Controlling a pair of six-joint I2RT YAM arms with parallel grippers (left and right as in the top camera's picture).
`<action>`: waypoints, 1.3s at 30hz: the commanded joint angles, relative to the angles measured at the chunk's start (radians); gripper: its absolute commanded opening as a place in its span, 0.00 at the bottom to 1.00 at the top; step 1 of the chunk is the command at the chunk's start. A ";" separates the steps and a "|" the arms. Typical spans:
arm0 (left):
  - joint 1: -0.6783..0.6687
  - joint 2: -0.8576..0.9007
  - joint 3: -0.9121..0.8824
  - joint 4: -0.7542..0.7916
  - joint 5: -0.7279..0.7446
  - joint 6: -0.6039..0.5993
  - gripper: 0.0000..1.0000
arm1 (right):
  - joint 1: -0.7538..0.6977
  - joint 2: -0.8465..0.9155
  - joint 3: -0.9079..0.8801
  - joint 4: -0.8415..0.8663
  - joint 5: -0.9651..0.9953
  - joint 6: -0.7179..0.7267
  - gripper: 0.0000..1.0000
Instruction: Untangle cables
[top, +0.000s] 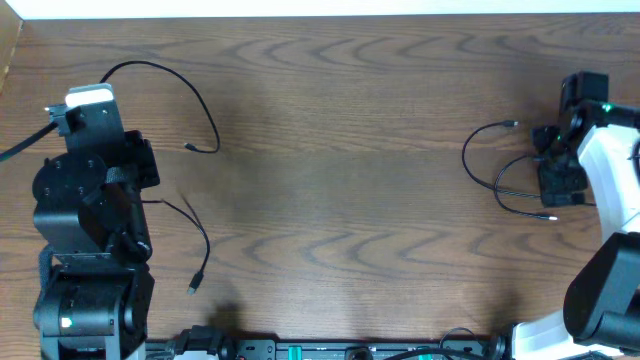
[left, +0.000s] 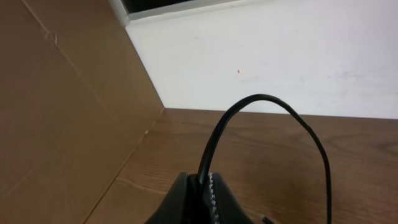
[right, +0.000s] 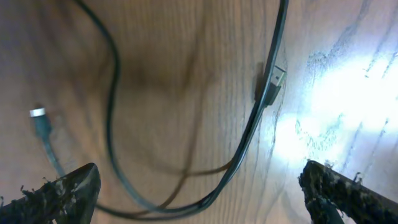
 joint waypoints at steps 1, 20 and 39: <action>0.004 -0.003 0.009 0.000 0.012 -0.009 0.08 | 0.004 0.005 -0.060 0.044 0.031 0.010 0.99; 0.004 -0.003 0.009 -0.003 0.012 -0.009 0.07 | 0.004 0.005 -0.298 0.438 -0.019 -0.238 0.94; 0.004 0.011 0.009 -0.003 0.012 -0.009 0.07 | 0.004 0.005 -0.298 0.506 -0.476 -0.255 0.79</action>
